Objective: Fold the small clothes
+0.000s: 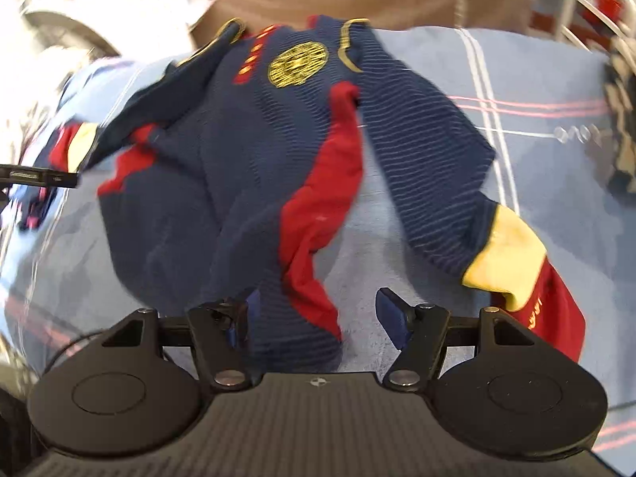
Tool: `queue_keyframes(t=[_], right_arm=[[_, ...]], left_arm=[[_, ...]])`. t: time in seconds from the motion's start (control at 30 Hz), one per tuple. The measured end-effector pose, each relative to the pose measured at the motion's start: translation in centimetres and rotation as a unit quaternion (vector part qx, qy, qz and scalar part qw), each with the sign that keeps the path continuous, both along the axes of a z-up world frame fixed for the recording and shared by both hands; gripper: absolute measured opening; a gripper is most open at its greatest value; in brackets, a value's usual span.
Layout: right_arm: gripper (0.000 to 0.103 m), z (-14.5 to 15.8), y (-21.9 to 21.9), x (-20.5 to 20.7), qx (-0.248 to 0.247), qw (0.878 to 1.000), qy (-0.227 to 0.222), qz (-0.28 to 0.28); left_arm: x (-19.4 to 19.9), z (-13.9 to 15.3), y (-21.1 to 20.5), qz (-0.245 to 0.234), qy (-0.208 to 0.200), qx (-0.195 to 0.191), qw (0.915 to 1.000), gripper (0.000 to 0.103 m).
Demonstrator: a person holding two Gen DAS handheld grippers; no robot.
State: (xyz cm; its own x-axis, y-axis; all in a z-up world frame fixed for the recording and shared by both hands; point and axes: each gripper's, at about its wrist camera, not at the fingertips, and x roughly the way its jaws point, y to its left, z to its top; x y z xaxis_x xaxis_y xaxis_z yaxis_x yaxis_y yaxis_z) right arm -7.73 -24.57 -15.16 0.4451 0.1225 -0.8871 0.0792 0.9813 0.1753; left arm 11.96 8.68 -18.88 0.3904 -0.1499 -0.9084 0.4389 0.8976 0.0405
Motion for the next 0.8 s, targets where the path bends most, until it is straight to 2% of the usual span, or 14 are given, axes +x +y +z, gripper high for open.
queue_keyframes(t=[0.1,0.17,0.27,0.3,0.37,0.47,0.5,0.6,0.7,0.8], right_arm=[[0.103,-0.5,0.1,-0.1,-0.012,1.0,0.008,0.012],[0.103,-0.5,0.0,-0.1,-0.007,1.0,0.013,0.007],[0.103,-0.6,-0.1,-0.2,-0.009,1.0,0.018,-0.006],[0.103,-0.6,-0.1,-0.3,-0.01,1.0,0.018,-0.01],[0.103,-0.6,-0.3,-0.3,-0.01,1.0,0.018,-0.02],[0.103,-1.0,-0.3,-0.2,-0.014,1.0,0.018,-0.02],[0.103,-1.3,-0.2,-0.1,-0.022,0.999,0.02,-0.013],[0.103,-1.4,0.2,0.2,-0.032,0.999,0.011,0.017],[0.103,-1.3,0.4,0.1,-0.019,0.998,-0.007,0.064],[0.103,-3.1,0.8,0.9,0.007,0.995,0.026,0.094]], left_arm=[[-0.7,-2.0,-2.2,-0.079,-0.037,0.018,0.996,0.086],[-0.4,-2.8,-2.6,-0.122,-0.043,0.0,0.9916,0.084],[1.7,-4.6,-2.4,-0.168,0.049,-0.054,0.9831,0.069],[2.5,-5.2,-2.1,-0.17,0.066,-0.06,0.9813,0.069],[3.2,-5.3,-1.4,-0.178,0.067,-0.087,0.9778,0.067],[4.8,-5.4,-0.3,-0.163,0.095,-0.127,0.9737,0.027],[5.4,-5.6,-0.1,-0.153,0.117,-0.143,0.9709,0.022],[6.0,-5.7,0.8,-0.136,0.182,-0.201,0.9527,0.015],[4.4,-5.2,1.1,-0.169,0.186,-0.189,0.9493,0.015],[3.6,-6.1,1.1,-0.172,0.204,-0.186,0.9457,0.015]])
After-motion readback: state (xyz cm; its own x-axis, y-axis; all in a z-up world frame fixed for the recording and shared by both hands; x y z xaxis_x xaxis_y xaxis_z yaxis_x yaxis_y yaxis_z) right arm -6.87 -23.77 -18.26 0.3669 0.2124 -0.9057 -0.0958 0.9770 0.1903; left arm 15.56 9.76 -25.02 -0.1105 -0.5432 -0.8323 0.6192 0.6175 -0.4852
